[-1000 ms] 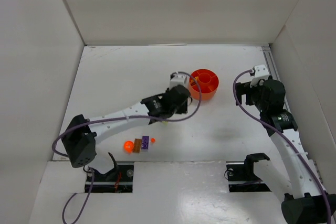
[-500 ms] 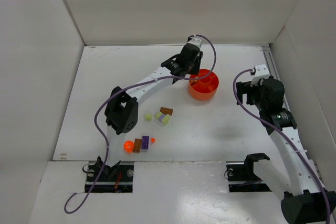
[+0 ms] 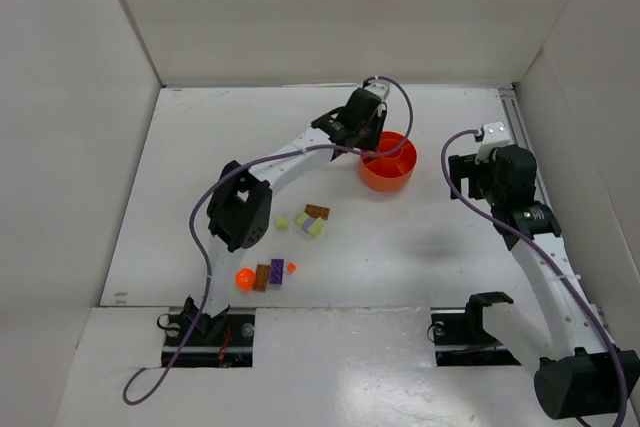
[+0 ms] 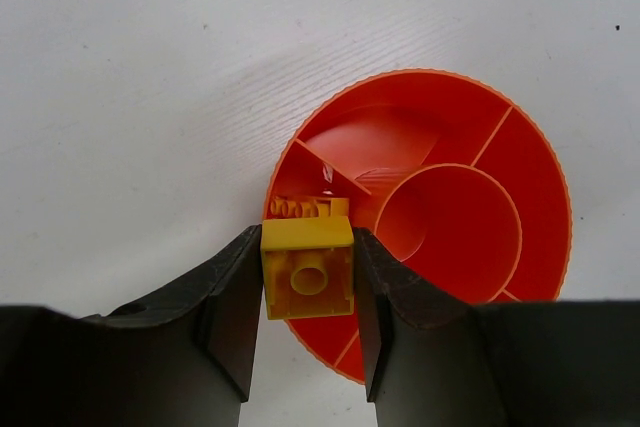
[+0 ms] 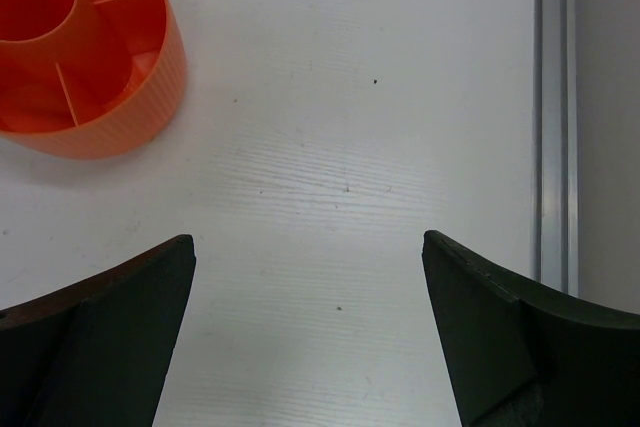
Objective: Sort the legos into containers by color
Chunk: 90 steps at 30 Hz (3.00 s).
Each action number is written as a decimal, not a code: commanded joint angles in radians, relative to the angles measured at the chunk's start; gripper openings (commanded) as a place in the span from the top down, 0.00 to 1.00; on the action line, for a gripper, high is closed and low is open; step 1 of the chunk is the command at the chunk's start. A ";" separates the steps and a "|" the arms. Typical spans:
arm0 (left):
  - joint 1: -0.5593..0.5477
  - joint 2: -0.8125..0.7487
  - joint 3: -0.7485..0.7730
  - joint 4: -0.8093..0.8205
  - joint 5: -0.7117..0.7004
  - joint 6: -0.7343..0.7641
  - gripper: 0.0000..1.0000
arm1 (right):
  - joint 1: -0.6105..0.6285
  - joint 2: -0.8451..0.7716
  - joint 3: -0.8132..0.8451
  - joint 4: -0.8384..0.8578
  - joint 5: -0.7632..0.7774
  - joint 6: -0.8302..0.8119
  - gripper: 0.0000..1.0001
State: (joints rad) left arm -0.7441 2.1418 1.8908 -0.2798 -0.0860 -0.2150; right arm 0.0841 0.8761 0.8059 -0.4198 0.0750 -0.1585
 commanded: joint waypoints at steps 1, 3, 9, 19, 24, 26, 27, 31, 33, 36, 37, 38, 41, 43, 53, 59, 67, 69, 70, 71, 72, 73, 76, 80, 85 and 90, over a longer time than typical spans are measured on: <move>0.003 -0.037 0.021 0.031 0.031 0.017 0.70 | -0.006 -0.009 0.013 0.015 0.016 -0.001 0.00; 0.003 -0.037 0.011 0.031 0.040 0.017 0.69 | -0.006 -0.009 0.013 0.006 0.016 -0.001 0.00; 0.003 -0.046 0.002 0.041 0.069 0.017 0.57 | -0.006 -0.019 0.022 0.006 0.016 -0.001 0.00; 0.003 -0.123 -0.047 0.050 0.114 0.026 0.44 | -0.006 -0.028 0.022 -0.004 -0.004 -0.010 0.00; 0.012 -0.218 -0.137 0.073 0.114 0.026 0.27 | -0.006 -0.037 0.022 0.015 -0.073 -0.042 0.00; 0.031 -0.313 -0.195 0.090 0.114 0.006 0.17 | -0.006 -0.048 0.022 0.035 -0.124 -0.055 0.00; 0.031 -0.350 -0.231 0.105 0.105 0.006 0.13 | -0.006 -0.048 0.022 0.048 -0.145 -0.067 0.00; 0.052 -0.571 -0.503 0.136 0.051 -0.082 0.00 | 0.043 -0.057 0.013 0.084 -0.254 -0.102 0.00; 0.063 -0.699 -0.594 0.107 -0.015 -0.179 0.00 | 0.112 -0.037 0.013 0.084 -0.254 -0.128 0.00; 0.074 -0.848 -0.769 0.050 -0.070 -0.297 0.00 | 0.308 0.035 0.048 0.084 -0.192 -0.150 0.00; 0.074 -0.884 -0.810 0.038 -0.081 -0.370 0.00 | 0.362 0.059 0.049 0.084 -0.158 -0.150 0.00; 0.074 -0.919 -0.890 0.022 -0.090 -0.406 0.00 | 0.462 0.085 0.061 0.101 -0.158 -0.150 0.00; 0.083 -1.063 -0.987 -0.044 -0.136 -0.527 0.00 | 0.586 0.184 0.061 0.182 -0.138 -0.116 0.00; 0.083 -1.169 -1.055 -0.099 -0.167 -0.576 0.00 | 0.673 0.242 0.032 0.243 -0.150 -0.075 0.00; 0.092 -1.327 -1.153 -0.271 -0.238 -0.762 0.00 | 0.899 0.460 0.065 0.325 -0.038 0.040 0.03; 0.092 -1.336 -1.173 -0.282 -0.247 -0.782 0.00 | 1.019 0.557 0.110 0.349 0.002 0.082 0.06; 0.092 -1.376 -1.191 -0.291 -0.247 -0.802 0.00 | 1.109 0.745 0.174 0.424 -0.053 0.091 0.12; 0.092 -1.385 -1.191 -0.300 -0.247 -0.813 0.00 | 1.123 0.776 0.190 0.447 -0.053 0.073 0.12; 0.092 -1.395 -1.202 -0.300 -0.247 -0.813 0.00 | 1.137 0.803 0.203 0.447 -0.053 0.056 0.12; 0.092 -1.395 -1.202 -0.300 -0.238 -0.813 0.00 | 1.137 0.816 0.203 0.458 -0.053 0.038 0.12; 0.092 -1.405 -1.202 -0.300 -0.238 -0.813 0.00 | 1.146 0.827 0.203 0.469 -0.053 0.024 0.14; 0.092 -1.405 -1.213 -0.300 -0.238 -0.813 0.00 | 1.146 0.837 0.203 0.487 -0.053 0.024 0.14; 0.092 -1.424 -1.213 -0.309 -0.238 -0.813 0.00 | 1.146 0.879 0.216 0.498 -0.053 -0.003 0.20; 0.092 -1.444 -1.222 -0.320 -0.238 -0.831 0.00 | 1.146 0.914 0.216 0.527 -0.072 -0.016 0.21; 0.092 -1.465 -1.231 -0.341 -0.238 -0.840 0.00 | 1.146 0.936 0.225 0.562 -0.081 -0.038 0.31; 0.092 -1.465 -1.231 -0.352 -0.238 -0.851 0.00 | 1.146 0.965 0.225 0.581 -0.112 -0.050 0.37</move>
State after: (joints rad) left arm -0.6525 0.6895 0.6666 -0.6144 -0.3149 -1.0496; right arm 1.2255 1.8225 0.9951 0.0917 -0.0044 -0.1913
